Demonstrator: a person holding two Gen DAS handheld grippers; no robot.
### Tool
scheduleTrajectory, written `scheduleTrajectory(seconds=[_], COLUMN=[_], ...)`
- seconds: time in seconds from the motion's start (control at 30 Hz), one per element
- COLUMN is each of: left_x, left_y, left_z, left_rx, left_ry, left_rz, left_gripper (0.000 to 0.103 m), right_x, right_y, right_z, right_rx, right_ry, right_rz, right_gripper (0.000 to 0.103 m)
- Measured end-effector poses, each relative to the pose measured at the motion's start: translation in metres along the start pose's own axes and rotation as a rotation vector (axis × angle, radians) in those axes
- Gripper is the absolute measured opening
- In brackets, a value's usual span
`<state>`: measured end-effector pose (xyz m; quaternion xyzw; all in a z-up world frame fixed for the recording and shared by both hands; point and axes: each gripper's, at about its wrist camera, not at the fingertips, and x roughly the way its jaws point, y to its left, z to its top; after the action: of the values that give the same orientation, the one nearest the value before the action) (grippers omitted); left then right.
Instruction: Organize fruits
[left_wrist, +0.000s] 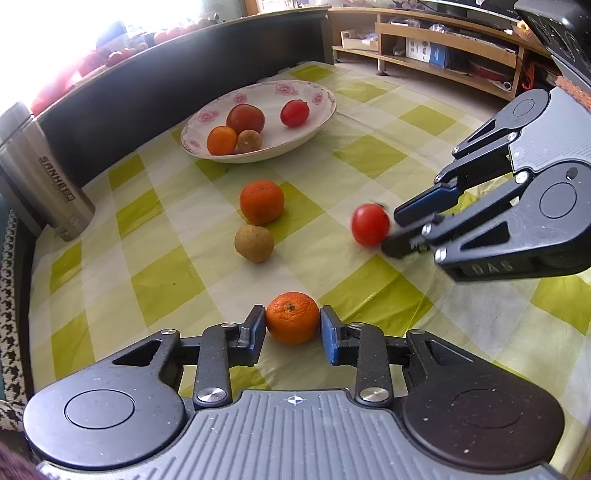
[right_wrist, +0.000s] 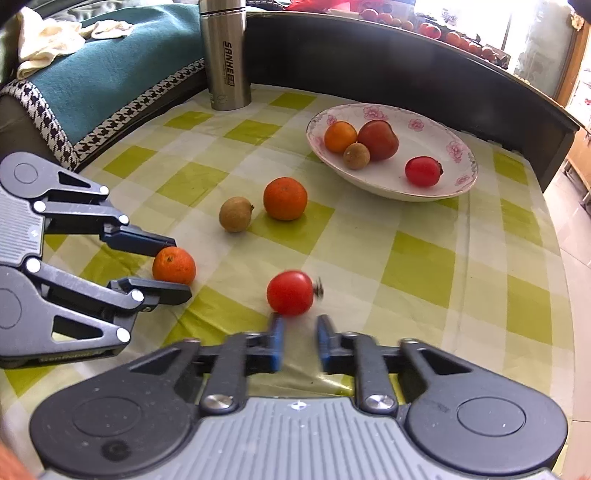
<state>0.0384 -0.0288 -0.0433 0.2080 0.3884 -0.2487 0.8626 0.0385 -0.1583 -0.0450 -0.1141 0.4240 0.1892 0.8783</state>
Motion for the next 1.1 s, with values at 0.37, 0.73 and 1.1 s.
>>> scheduleTrajectory(seconds=[0.37,0.73,1.1], left_x=[0.001,0.002,0.001], left_y=[0.001,0.005,0.004], left_z=[0.002,0.002,0.003], left_rx=[-0.005,-0.019,-0.02], left_ry=[0.008,0.016,-0.006], left_rz=[-0.021,-0.039,-0.032], left_gripper=[0.042,0.041,0.039], right_x=[-0.002,0.026,0.022], right_y=[-0.002,0.018,0.006], right_z=[0.011,0.034,0.024], right_rx=[0.014,-0.06,-0.016], right_ry=[-0.017,-0.033,-0.039], right_rz=[0.05,0.021,0.027], right_gripper=[0.053,0.04,0.033])
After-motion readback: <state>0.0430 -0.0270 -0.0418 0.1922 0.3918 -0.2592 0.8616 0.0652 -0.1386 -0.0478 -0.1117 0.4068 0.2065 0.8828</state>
